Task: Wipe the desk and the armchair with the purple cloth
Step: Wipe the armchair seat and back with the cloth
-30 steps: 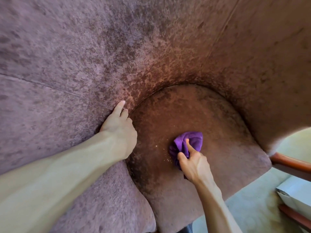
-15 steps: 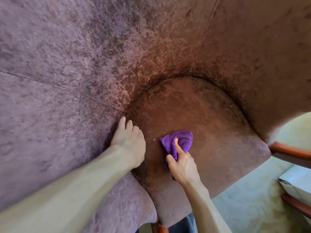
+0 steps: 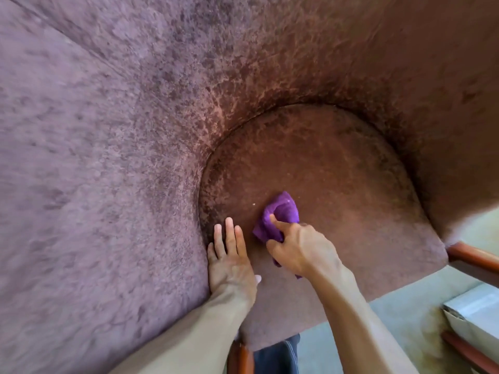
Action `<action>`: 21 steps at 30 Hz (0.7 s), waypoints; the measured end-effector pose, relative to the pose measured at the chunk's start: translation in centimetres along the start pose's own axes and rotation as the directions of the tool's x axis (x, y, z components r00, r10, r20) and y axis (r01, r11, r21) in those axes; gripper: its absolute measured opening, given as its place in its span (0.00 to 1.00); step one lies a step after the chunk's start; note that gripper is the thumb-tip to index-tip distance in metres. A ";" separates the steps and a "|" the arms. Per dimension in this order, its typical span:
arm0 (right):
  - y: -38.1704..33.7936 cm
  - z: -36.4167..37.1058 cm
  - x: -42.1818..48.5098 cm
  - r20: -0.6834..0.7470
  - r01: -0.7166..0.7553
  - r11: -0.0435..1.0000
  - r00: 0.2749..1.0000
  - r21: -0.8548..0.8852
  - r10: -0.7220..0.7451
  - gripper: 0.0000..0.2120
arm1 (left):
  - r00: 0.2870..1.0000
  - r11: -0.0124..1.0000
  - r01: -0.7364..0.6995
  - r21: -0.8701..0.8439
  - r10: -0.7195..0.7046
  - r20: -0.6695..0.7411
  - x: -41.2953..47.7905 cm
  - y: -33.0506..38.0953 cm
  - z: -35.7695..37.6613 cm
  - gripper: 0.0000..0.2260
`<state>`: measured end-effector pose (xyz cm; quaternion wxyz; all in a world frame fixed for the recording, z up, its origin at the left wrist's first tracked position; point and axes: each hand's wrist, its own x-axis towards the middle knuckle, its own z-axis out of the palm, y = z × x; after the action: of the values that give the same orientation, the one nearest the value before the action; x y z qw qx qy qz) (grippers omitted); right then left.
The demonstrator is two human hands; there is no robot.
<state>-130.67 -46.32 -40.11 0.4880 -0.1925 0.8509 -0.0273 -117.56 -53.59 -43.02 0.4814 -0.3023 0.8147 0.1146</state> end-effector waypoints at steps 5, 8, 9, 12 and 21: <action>-1.1 -0.8 -0.5 -0.232 0.230 0.966 0.952 0.120 -0.198 0.35 | 1.000 1.000 0.015 -0.009 -0.016 -0.011 0.5 0.2 0.7 0.54; -1.0 0.8 0.0 -0.036 0.086 0.996 0.996 0.002 -0.086 0.36 | 1.000 1.000 0.024 -0.008 -0.025 -0.014 0.7 0.2 1.1 0.56; -0.7 1.3 -0.3 -0.031 0.053 0.998 0.998 -0.024 -0.053 0.35 | 0.999 1.000 0.030 -0.005 -0.030 -0.016 0.8 0.2 1.2 0.57; 0.0 2.0 -0.9 -0.137 0.064 0.996 0.989 0.061 -0.055 0.30 | 0.999 0.999 0.048 0.002 -0.048 -0.014 1.1 0.3 1.4 0.56; 0.0 1.8 -1.7 -0.163 -0.014 0.588 0.955 0.808 0.248 0.24 | 1.000 0.999 -0.024 0.035 0.024 -0.004 1.2 0.1 1.2 0.29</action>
<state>-128.36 -45.50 -39.67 0.4074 0.1155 0.8159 -0.3937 -117.16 -53.43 -44.67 0.4834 -0.2844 0.8211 0.1057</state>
